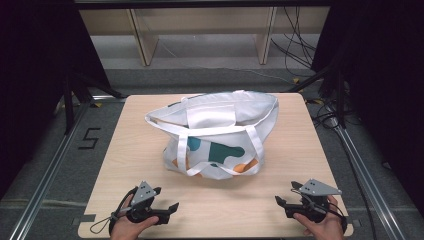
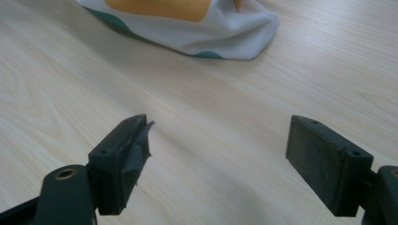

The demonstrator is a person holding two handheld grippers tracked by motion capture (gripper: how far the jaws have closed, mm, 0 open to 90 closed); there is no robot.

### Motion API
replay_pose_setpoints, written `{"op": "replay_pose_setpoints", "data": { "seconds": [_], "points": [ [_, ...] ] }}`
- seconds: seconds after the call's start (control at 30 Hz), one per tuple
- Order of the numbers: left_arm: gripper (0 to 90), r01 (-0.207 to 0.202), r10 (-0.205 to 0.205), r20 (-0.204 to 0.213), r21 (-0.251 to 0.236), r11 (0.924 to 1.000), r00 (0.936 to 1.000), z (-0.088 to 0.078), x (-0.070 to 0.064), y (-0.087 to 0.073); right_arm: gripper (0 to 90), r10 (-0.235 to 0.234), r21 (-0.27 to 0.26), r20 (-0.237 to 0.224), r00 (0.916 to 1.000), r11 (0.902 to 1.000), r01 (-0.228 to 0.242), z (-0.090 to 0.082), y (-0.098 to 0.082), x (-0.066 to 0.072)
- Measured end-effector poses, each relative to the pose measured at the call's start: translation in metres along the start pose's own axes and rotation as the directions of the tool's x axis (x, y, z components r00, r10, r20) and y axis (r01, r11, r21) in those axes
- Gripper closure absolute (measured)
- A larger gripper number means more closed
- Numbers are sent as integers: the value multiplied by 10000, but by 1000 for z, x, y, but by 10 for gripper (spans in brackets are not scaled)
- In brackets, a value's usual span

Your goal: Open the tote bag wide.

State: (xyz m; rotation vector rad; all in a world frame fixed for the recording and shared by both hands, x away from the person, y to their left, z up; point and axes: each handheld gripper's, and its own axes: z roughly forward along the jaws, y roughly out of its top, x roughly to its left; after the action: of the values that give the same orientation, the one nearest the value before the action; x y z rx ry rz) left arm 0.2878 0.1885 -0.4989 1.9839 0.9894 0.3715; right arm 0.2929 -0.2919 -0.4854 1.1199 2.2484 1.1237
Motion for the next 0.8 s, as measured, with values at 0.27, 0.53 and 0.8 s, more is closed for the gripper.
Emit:
{"op": "replay_pose_setpoints", "data": {
  "seconds": [0.27,0.53,0.8],
  "points": [
    [159,-40,41,-146,71,10000,9999,0,0,0,228,330,119,56,9994,9994,-331,0,-1,0],
    [171,7,-7,22,3,10000,10000,0,0,0,229,144,91,-87,9999,9999,-144,1,-1,-3],
    [201,118,-118,48,11,9999,9999,-3,4,8,189,374,27,-48,9993,9993,-374,-3,3,-2]
  ]
}}
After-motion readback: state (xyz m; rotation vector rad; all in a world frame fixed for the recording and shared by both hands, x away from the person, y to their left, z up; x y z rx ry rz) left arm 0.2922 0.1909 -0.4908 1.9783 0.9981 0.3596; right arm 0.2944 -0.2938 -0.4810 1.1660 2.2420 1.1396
